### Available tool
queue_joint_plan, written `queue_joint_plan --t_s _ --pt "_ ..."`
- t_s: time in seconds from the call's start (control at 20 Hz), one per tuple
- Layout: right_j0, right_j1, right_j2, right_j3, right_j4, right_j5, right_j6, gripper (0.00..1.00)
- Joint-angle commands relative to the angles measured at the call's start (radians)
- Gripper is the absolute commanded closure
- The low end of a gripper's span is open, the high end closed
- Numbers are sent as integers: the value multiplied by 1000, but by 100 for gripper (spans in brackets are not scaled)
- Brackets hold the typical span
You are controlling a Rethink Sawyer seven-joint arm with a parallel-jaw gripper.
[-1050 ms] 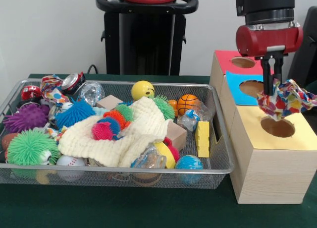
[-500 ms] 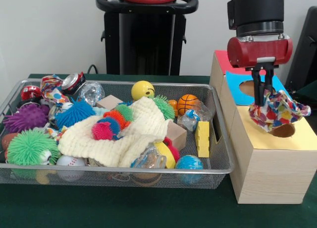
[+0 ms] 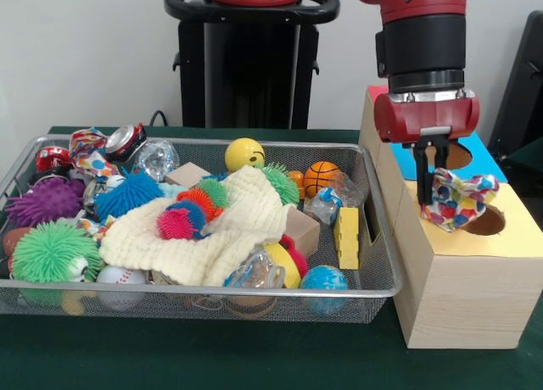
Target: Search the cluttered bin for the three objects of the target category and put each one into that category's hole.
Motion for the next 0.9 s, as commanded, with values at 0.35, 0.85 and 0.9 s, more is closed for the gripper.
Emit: queue_joint_plan --t_s 0.35,0.85,0.9 --pt "-25 26 97 108 57 -24 255 100" --pt "-28 16 136 125 93 -43 267 100" --pt "-24 18 134 123 96 -49 266 100"
